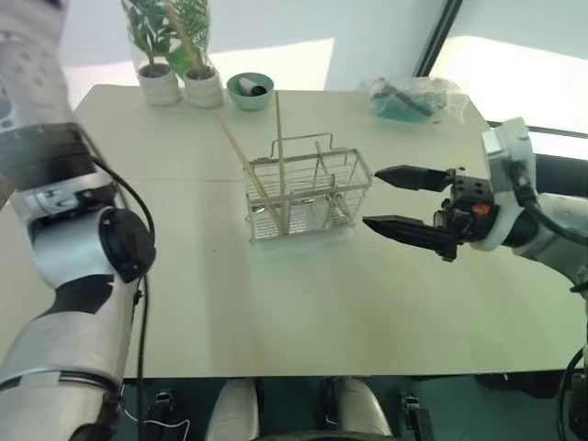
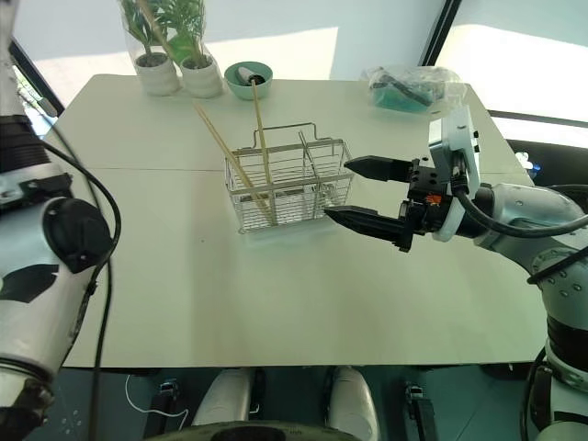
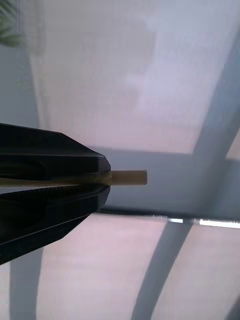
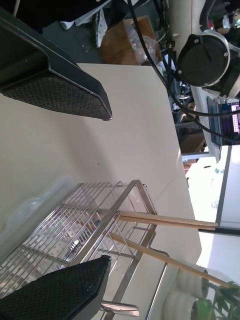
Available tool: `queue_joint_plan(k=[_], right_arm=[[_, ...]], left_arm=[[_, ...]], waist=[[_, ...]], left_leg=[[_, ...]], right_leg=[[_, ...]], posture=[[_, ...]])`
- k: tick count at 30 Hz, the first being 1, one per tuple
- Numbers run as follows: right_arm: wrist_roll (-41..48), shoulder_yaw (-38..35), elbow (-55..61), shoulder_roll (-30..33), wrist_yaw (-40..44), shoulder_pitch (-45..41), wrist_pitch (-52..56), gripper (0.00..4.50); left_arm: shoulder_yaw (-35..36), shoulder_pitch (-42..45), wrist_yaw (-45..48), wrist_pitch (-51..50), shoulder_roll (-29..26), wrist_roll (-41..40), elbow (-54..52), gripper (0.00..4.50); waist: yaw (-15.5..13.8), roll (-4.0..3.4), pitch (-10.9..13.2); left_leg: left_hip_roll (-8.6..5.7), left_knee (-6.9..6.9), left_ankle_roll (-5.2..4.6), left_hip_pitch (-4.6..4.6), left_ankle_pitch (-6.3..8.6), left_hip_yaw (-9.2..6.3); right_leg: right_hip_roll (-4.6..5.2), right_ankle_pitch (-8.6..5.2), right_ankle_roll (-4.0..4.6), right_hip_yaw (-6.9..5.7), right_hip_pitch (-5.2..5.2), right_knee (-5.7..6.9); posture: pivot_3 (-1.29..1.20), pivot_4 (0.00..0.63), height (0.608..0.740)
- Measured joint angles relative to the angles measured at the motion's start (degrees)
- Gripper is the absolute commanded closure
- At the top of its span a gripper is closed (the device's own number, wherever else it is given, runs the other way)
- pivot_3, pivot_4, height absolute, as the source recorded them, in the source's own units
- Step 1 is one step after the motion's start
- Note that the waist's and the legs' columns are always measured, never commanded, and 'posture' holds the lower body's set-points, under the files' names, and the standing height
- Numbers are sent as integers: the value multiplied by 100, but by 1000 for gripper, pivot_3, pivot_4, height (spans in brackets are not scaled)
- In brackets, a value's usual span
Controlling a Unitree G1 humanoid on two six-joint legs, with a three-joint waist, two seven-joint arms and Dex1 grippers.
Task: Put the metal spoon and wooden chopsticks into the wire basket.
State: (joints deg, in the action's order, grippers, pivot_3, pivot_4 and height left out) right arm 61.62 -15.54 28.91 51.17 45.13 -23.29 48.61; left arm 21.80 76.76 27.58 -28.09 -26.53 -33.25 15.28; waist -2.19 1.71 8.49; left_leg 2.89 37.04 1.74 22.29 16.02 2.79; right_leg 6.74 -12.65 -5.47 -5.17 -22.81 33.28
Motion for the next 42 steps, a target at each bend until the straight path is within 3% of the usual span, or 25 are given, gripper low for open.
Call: queue_joint_plan(k=[8,22,25,31,32,38,42], right_arm=[[108,-184,116,50,-164,197,103,0],[174,-192,106,50,-262,180,104,0],[174,-188,74,50,-278,98,105,0],[165,-172,21,49,-282,55,104,0],[160,-170,-6,49,-282,41,104,0],[96,-156,-142,47,-268,-21,101,0],[-89,-58,-278,45,-155,-75,42,0]], left_arm=[[-842,-1276,858,-653,47,-265,-956,4470],[-987,-2294,468,-813,672,-464,-1557,4470],[-983,-2368,330,-916,784,-531,-1697,3421],[-961,-2564,92,-1178,880,-839,-2024,364],[-960,-2564,63,-1212,842,-867,-2065,119],[-877,-2562,212,-1312,165,-925,-2102,119],[-906,-2647,1324,-1580,-1176,-1027,-2102,119]], waist=[[37,-15,10],[-5,-14,10],[-5,-14,10],[-4,-14,10],[-3,-14,10],[8,-15,10],[35,-21,10]], left_leg=[[10,9,1,-9,-2,-6],[5,11,0,6,-2,-9],[5,12,0,4,-2,-10],[5,12,0,1,-2,-12],[4,12,0,1,-2,-12],[5,11,0,1,-2,-12],[6,6,0,1,-2,-9]], right_leg=[[-16,-3,6,2,-6,21],[-14,-1,5,5,0,-1],[-14,-2,7,5,0,2],[-14,-3,9,5,2,4],[-14,-3,9,5,2,3],[-15,-3,9,5,-1,5],[-17,-11,22,5,-11,7]], posture=[[0,150,717],[0,150,717],[0,150,717],[0,150,717],[0,150,717],[0,150,717],[0,150,717]])
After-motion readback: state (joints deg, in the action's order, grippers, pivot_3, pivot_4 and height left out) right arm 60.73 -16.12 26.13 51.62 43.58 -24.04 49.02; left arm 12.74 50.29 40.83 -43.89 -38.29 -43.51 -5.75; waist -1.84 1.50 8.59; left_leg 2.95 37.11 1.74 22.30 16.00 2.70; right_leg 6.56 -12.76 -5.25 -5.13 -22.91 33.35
